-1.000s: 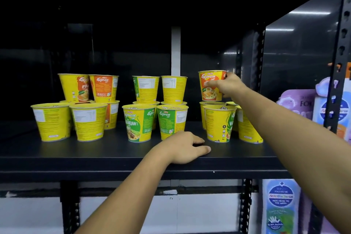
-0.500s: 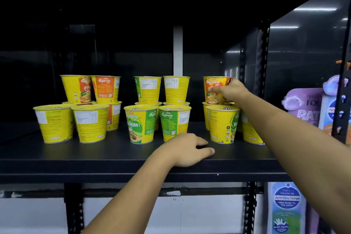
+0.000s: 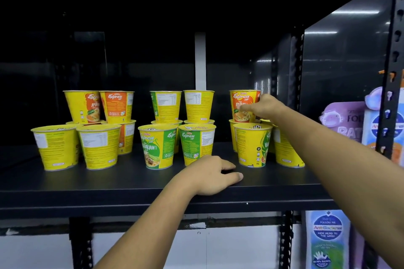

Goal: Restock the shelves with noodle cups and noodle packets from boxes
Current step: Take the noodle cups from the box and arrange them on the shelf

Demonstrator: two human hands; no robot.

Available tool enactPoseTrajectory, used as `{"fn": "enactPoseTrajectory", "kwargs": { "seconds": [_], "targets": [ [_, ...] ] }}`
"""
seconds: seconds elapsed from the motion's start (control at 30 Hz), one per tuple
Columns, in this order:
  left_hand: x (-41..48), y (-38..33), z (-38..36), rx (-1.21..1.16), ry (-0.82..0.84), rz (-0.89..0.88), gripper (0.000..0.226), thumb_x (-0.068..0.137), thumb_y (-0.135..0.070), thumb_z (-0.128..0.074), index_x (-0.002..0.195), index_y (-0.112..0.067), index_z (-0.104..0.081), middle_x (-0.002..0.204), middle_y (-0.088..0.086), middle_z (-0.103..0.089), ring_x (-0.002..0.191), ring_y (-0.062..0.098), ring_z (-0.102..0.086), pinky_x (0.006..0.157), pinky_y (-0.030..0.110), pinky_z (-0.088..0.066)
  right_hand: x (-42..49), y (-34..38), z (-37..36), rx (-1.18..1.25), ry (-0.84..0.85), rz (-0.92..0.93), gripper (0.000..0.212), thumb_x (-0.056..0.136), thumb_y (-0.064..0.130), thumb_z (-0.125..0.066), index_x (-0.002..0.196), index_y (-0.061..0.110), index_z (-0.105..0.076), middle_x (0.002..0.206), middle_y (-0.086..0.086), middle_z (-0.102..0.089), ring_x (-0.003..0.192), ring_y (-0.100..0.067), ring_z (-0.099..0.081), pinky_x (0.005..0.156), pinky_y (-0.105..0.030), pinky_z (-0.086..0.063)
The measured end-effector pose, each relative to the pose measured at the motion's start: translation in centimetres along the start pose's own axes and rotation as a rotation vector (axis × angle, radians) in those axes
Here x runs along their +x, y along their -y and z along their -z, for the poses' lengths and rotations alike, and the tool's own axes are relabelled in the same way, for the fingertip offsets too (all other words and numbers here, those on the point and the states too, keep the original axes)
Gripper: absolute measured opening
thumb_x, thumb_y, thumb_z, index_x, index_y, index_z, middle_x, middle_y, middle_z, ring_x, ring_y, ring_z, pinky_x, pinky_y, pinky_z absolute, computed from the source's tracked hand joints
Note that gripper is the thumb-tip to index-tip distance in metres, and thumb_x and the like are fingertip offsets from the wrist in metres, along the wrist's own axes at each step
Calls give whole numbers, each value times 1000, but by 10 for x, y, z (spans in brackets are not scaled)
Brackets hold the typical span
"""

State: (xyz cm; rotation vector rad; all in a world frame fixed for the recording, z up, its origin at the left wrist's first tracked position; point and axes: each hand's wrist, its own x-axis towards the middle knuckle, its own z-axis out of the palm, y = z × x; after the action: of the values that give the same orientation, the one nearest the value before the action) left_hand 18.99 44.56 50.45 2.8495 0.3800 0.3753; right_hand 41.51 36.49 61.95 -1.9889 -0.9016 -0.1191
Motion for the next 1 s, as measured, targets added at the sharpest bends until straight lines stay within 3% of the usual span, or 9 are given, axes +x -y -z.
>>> {"fn": "enactPoseTrajectory", "kwargs": {
  "seconds": [0.13, 0.3, 0.5, 0.63, 0.73, 0.8, 0.87, 1.0],
  "targets": [
    [0, 3, 0, -31, -25, 2, 60, 98, -62, -53, 147, -28, -57, 154, -10, -52, 142, 13, -45, 116, 32, -37, -28, 3, 13, -208, -41, 185, 39, 91, 52, -71, 111, 18, -64, 112, -2, -71, 96, -18, -66, 79, -32, -50],
    [-4, -2, 2, -39, -52, -4, 55, 99, -57, -57, 146, -27, -59, 151, -10, -55, 140, 11, -47, 109, 23, -35, -85, -9, 43, -317, -66, 366, 53, 95, 52, -64, 136, 20, -62, 129, -1, -67, 117, -21, -63, 97, -36, -51],
    [-14, -9, 2, -25, -147, -5, 49, 99, -50, -62, 142, -28, -62, 143, -9, -62, 131, 9, -55, 104, 23, -41, -134, -60, 57, -325, -217, 463, 51, 85, 64, -56, 120, 29, -70, 114, 7, -68, 106, -22, -58, 94, -45, -49],
    [-13, -14, 6, -71, -186, 16, 51, 99, -45, -65, 145, -25, -60, 144, -5, -61, 130, 11, -56, 101, 19, -39, -142, -99, 59, -99, -319, 376, 50, 76, 59, -61, 115, 27, -65, 109, 3, -62, 100, -18, -58, 87, -39, -50],
    [-3, -20, 9, -244, -252, 106, 62, 96, -48, -68, 151, -24, -51, 144, -2, -60, 127, 13, -57, 100, 22, -40, -134, -122, 59, 70, -327, 227, 60, 79, 42, -82, 127, 21, -52, 122, -7, -56, 110, -19, -57, 88, -29, -45],
    [7, -29, 8, -378, -313, 182, 79, 91, -56, -70, 158, -25, -40, 148, 1, -56, 130, 18, -56, 103, 30, -43, -127, -130, 59, 154, -263, 89, 86, 77, 35, -89, 144, 15, -39, 134, -12, -50, 121, -23, -52, 96, -32, -41],
    [18, -40, 3, -538, -326, 237, 100, 85, -57, -76, 163, -24, -23, 156, 8, -47, 137, 24, -51, 110, 38, -43, -122, -132, 58, 241, -147, -13, 105, 76, 36, -90, 155, 16, -24, 143, -13, -47, 119, -22, -50, 97, -33, -39],
    [40, -56, -9, -686, -296, 281, 123, 78, -51, -86, 165, -22, -4, 162, 14, -38, 143, 28, -45, 113, 41, -41, -112, -138, 55, 366, 39, -55, 115, 77, 32, -90, 161, 18, -12, 131, -9, -55, 111, -21, -56, 93, -34, -41]
  ]
}}
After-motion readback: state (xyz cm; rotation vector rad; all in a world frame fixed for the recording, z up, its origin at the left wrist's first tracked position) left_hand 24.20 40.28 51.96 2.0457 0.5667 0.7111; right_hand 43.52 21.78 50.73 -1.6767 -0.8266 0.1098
